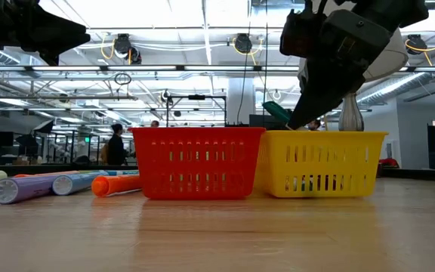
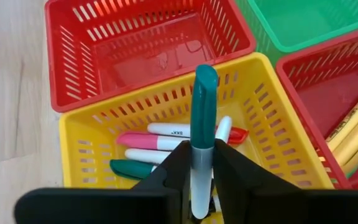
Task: Pick & Place Markers
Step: Put the small green highlighter pen into the yellow bin, then put the large pink highlighter into the bottom red bin
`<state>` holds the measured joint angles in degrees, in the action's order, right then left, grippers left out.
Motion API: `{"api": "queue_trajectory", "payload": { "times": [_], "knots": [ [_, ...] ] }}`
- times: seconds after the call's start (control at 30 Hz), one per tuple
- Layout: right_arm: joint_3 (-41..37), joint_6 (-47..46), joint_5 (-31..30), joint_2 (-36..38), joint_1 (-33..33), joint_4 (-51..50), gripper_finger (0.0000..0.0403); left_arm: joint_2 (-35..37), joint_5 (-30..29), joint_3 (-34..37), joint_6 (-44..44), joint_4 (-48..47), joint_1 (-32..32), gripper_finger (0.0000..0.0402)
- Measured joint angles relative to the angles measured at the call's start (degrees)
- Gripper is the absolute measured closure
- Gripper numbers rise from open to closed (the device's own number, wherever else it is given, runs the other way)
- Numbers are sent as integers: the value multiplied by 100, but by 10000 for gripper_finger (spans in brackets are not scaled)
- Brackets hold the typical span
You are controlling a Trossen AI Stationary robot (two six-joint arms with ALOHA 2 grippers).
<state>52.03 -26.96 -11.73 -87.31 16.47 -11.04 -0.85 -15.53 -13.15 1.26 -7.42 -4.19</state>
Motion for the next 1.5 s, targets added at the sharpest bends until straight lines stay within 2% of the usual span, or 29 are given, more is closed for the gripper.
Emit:
{"api": "queue_trajectory", "payload": {
  "times": [0.37, 0.5, 0.6, 0.77, 0.87, 1.0, 1.27, 1.33, 1.5],
  "knots": [
    [0, -78, 2, -2, 2, 1, 283, 1, 0, 0, -1, 0, 0, 268],
    [-4, 247, -10, 183, 63, -62, 274, 1, -2, 0, 0, 0, -2, 268],
    [-178, 474, -291, 508, 220, -39, 277, 0, -2, 0, -1, 0, -2, 268],
    [-1033, 278, -1234, 1412, 338, 42, 285, 0, -2, 0, -2, 0, -2, 268],
    [-1779, 140, -1382, 2127, 311, 492, 287, 1, -2, 2, -2, 10, -2, 268],
    [-2901, 172, -1364, 3138, 119, 1569, 287, 1, -2, 2, 0, 0, -2, 268],
    [-4735, 790, -570, 4642, -533, 3912, 305, 1, -2, 2, -1, 3, -1, 268],
    [-4931, 926, -343, 4894, -704, 4194, 311, 1, -2, 3, -1, 1, -1, 268],
    [-5034, 1223, 72, 5372, -1079, 3775, 322, 1, -2, 2, 0, 11, -2, 268]
  ]
}}
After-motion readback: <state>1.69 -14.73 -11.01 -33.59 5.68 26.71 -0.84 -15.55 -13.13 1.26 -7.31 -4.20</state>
